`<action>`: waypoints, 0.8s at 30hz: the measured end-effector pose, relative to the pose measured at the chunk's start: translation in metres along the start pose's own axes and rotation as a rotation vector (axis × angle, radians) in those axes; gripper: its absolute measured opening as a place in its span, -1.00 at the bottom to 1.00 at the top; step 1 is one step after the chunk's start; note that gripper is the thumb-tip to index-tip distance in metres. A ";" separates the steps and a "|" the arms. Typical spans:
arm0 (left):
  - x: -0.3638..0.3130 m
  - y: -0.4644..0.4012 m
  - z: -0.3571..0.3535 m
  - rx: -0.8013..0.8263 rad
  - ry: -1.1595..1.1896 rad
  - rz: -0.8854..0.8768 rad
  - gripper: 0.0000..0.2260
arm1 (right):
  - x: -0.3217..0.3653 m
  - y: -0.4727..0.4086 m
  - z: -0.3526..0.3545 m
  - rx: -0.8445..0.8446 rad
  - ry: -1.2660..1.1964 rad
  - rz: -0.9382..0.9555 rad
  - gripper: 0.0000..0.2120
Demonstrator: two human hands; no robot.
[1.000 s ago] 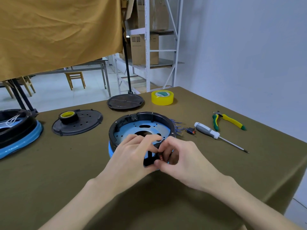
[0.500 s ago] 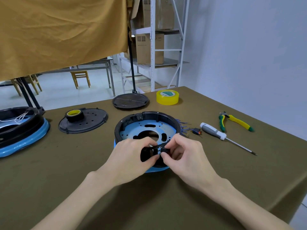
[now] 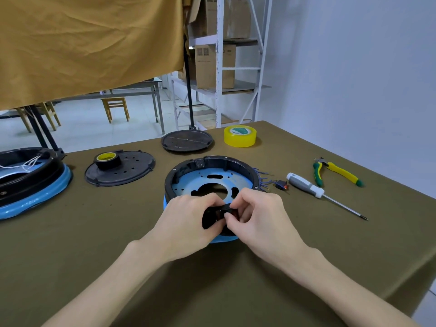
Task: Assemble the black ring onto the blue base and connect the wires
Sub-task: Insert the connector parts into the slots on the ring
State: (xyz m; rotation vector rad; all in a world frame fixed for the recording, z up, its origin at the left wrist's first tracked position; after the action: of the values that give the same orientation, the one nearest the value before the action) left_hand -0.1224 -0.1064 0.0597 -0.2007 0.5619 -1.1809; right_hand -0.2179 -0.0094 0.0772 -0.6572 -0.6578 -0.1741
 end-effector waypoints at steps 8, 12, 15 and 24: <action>-0.001 0.000 0.000 -0.017 -0.046 0.014 -0.57 | -0.006 -0.001 -0.005 0.069 0.080 -0.075 -0.87; 0.000 0.000 0.000 -0.026 -0.056 0.024 -0.57 | -0.006 -0.010 -0.007 0.100 0.130 -0.092 -0.82; -0.001 0.001 0.001 -0.033 -0.035 0.016 -0.60 | -0.005 -0.016 -0.010 0.137 0.157 -0.105 -0.76; -0.004 0.001 0.002 -0.041 -0.017 0.015 -0.61 | -0.003 -0.018 -0.012 0.167 0.130 -0.100 -0.82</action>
State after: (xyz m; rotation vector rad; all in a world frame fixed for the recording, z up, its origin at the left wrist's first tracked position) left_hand -0.1215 -0.1022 0.0618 -0.2412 0.5727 -1.1530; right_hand -0.2206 -0.0307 0.0773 -0.4486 -0.5736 -0.2501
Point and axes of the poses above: each hand's wrist, its own y-axis away from the middle knuckle, its own z-axis out of the back of the hand, x = y × z, the point moved 10 cm from there along -y, towards the middle knuckle, and after that the axes turned 1 degree about x, right-handed, at the moved point
